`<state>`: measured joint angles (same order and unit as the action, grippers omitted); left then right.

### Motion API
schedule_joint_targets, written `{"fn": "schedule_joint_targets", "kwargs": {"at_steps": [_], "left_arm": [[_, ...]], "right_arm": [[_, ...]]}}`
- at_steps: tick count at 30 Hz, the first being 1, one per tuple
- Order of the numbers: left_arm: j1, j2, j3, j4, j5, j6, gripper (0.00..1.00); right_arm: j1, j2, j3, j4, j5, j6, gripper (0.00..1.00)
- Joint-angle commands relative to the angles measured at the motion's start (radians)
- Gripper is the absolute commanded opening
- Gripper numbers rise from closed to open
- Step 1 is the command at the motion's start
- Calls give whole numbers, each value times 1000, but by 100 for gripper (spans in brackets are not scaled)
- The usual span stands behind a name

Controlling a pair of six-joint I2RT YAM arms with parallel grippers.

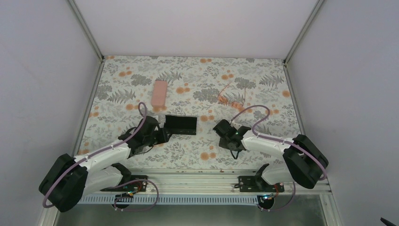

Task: Organize the sunglasses
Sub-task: Adjust the sunglasses case at the center of the board.

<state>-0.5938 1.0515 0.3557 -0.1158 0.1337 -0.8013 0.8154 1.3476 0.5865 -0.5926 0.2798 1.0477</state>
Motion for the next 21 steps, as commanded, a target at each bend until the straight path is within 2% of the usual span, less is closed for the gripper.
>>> {"fn": "schedule_joint_targets", "kwargs": {"at_steps": [1,5,12,21], "left_arm": [[-34,46,16,62,-22,-21,36],[-73,107,27,88,-55,-22,36],[-140,253,82,111,-133,-13,36],[-201,469,261,99,-203,26,36]], "right_arm": [[-10,22,-21,121,-117,-57,19],[-9,42,-8,155,-178,-91,4],[-4,34,11,192,-267,-110,4],[5,60,35,247,-340,-129,4]]}}
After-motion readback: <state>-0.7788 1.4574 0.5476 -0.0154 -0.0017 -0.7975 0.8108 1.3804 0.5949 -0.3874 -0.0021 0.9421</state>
